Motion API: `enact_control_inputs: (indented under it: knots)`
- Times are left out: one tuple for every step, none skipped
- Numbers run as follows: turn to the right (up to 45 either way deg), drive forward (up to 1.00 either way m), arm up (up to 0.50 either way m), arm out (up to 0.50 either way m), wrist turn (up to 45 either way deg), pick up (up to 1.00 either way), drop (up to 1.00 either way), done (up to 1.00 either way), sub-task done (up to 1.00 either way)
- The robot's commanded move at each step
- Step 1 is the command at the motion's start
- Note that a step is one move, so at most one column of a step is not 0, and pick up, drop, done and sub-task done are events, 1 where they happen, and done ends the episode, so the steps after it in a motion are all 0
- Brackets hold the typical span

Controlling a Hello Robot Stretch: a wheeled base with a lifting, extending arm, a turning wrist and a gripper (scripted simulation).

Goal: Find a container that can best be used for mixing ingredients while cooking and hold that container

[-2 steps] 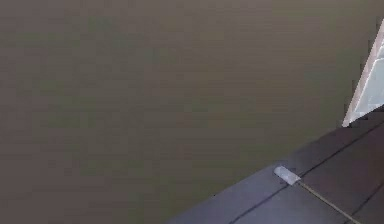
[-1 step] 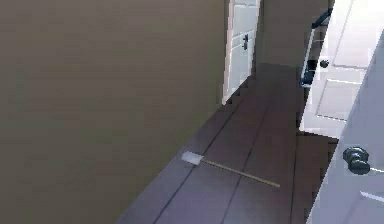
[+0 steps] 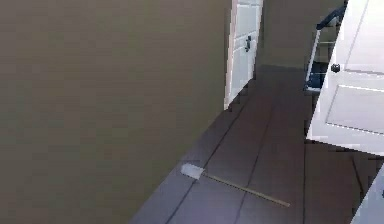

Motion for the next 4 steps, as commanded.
enact_control_inputs:
  knots:
    - [-6.0, 0.00, 0.00, 0.00, 0.0, 0.00, 0.00, 0.00, 0.00]
    - [0.0, 0.50, 0.00, 0.00, 0.0, 0.00, 0.00, 0.00, 0.00]
    - [30.0, 0.00, 0.00, 0.00, 0.0, 0.00, 0.00, 0.00, 0.00]
    - [0.0, 0.45, 0.00, 0.00, 0.0, 0.00, 0.00, 0.00, 0.00]
